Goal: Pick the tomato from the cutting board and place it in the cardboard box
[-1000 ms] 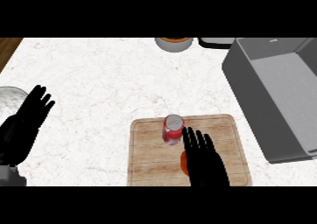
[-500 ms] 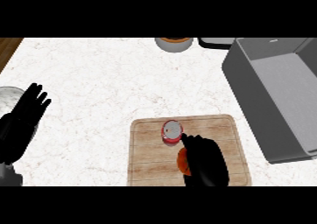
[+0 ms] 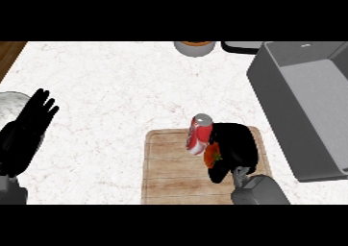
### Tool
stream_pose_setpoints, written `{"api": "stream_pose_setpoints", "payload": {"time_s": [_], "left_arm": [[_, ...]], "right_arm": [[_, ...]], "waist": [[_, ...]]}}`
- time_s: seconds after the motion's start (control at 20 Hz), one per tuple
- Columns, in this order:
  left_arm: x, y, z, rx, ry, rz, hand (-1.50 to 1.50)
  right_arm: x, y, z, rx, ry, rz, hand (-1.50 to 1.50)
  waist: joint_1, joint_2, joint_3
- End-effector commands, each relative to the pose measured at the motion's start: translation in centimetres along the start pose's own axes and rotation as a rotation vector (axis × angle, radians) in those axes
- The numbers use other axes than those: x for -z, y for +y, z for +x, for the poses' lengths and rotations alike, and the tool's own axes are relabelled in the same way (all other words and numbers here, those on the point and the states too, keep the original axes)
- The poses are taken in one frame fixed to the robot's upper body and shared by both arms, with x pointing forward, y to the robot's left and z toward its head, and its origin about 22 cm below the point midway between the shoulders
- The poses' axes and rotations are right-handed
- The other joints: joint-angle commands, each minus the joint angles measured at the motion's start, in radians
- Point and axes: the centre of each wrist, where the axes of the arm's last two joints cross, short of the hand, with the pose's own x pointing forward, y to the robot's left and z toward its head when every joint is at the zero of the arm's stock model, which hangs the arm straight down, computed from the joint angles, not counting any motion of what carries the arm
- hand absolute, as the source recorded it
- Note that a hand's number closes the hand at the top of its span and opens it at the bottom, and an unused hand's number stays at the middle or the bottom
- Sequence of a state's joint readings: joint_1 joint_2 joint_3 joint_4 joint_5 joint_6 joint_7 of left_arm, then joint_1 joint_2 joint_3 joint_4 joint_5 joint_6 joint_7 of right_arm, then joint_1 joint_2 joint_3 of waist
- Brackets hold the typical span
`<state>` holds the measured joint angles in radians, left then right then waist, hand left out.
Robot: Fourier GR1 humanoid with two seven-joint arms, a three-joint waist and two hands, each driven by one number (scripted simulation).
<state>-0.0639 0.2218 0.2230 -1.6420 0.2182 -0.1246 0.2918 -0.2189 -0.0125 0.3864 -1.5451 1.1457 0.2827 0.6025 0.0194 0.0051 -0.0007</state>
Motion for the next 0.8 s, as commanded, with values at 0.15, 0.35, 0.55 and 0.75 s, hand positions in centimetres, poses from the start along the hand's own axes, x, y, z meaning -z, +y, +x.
{"api": "stream_pose_setpoints", "payload": {"time_s": [0.15,0.35,0.55,0.75], "left_arm": [[-0.2,-1.8,-0.3,0.001,-0.007,-0.055,0.00],[-0.7,-1.5,-0.3,-0.003,-0.009,-0.038,0.00],[0.7,-1.8,1.0,0.005,0.008,-0.016,0.00],[-0.2,-0.6,0.3,-0.004,-0.006,0.008,0.00]], "right_arm": [[9.1,-6.7,-3.5,0.133,0.300,0.060,1.50],[12.3,-8.1,-0.4,0.068,0.319,-0.030,1.50],[13.3,-10.9,-0.1,0.039,0.271,-0.164,1.50],[11.7,-14.5,2.9,0.055,0.211,-0.306,1.50]], "waist": [[0.039,0.013,0.002],[0.028,0.005,0.001],[0.007,0.002,0.001],[-0.008,-0.006,0.001]]}}
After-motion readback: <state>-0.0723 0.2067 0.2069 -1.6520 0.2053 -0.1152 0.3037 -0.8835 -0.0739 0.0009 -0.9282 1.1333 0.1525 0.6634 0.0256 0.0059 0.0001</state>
